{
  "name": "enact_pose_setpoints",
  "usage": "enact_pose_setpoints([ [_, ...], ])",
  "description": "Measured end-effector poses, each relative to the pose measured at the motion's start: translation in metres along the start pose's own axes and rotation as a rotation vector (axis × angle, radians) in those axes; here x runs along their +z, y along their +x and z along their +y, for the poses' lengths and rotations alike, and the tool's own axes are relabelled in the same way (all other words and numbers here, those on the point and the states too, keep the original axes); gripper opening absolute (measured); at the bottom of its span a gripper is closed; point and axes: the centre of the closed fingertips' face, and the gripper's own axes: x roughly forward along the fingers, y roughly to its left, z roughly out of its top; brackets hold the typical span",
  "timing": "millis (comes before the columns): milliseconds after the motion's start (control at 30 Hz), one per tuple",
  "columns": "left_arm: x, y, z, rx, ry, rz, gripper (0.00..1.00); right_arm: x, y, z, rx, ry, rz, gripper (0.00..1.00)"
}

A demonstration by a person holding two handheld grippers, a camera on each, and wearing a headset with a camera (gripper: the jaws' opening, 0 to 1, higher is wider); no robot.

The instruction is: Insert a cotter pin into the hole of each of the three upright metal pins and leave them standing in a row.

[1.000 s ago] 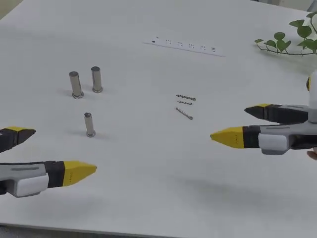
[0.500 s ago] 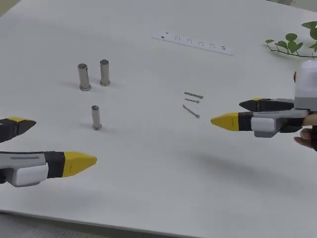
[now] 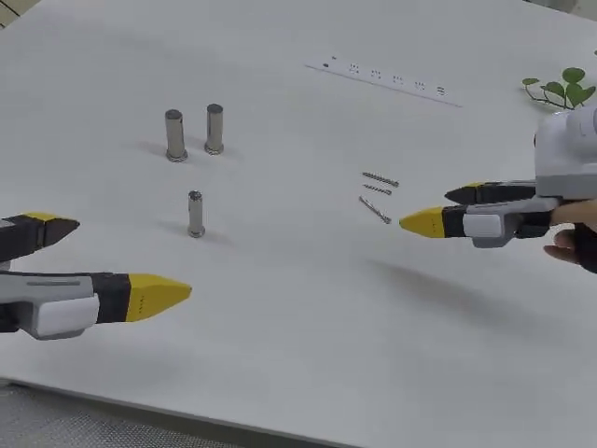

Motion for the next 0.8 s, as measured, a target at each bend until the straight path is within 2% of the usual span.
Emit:
enact_pose_setpoints([
  [67,-0.001,0.000,-0.001,-0.001,-0.004,0.002,0.98,-0.003,0.003,-0.002,0.002,-0.020,0.025,0.67],
  [233,-0.005,0.001,-0.007,-0.011,-0.006,0.018,0.96,-0.006,0.007,-0.012,-0.026,-0.119,0.097,0.56],
  [367,-0.004,0.001,-0.010,-0.012,-0.020,0.016,0.95,0.000,0.011,-0.019,-0.029,-0.173,0.121,0.53],
  [500,-0.001,0.001,-0.011,-0.006,-0.043,0.001,0.91,0.005,0.018,-0.024,-0.015,-0.233,0.152,0.43],
  [633,0.001,0.001,-0.011,0.003,-0.049,-0.008,0.93,0.007,0.027,-0.027,-0.008,-0.300,0.190,0.42],
  [733,0.001,0.002,-0.015,0.000,-0.051,-0.005,0.92,0.010,0.032,-0.031,-0.023,-0.358,0.215,0.38],
  [800,0.001,0.002,-0.017,-0.003,-0.053,-0.004,0.93,0.011,0.036,-0.033,-0.030,-0.377,0.235,0.33],
])
